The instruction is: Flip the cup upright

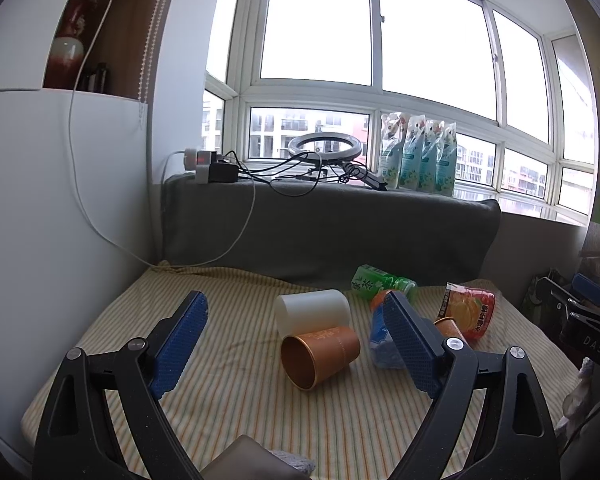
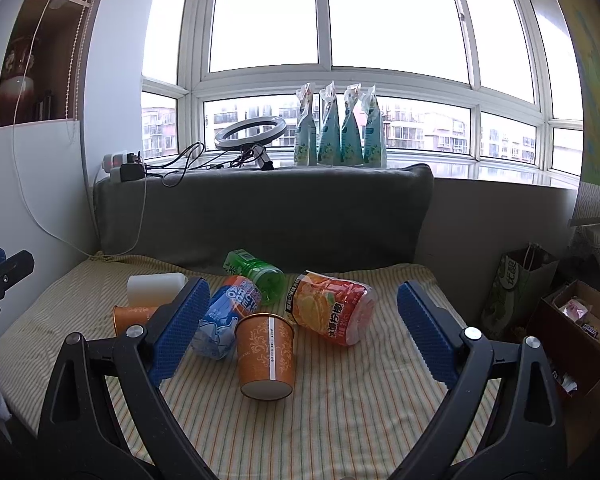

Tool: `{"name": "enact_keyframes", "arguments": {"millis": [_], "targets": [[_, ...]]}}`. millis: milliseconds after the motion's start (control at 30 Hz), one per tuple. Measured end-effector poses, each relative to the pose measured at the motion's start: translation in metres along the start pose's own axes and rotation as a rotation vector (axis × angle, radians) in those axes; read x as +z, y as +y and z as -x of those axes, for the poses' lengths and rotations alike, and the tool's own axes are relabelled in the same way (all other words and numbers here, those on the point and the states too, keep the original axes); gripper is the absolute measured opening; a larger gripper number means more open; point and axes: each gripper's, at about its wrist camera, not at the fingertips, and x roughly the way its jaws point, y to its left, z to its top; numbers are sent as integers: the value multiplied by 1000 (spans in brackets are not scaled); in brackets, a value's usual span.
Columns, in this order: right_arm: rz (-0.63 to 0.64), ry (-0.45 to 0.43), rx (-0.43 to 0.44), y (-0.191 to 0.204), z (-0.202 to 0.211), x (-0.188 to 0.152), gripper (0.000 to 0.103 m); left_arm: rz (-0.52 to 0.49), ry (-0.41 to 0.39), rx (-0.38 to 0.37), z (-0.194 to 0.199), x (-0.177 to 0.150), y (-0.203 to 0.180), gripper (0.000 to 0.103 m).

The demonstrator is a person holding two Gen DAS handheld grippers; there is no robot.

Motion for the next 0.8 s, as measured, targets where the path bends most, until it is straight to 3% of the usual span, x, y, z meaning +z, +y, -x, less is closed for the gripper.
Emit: {"name": "enact_keyframes", "arguments": {"millis": [800], "targets": [[-1,1,0,0,-1,-1,97,-1,6,-6,0,2,1,89]]}}
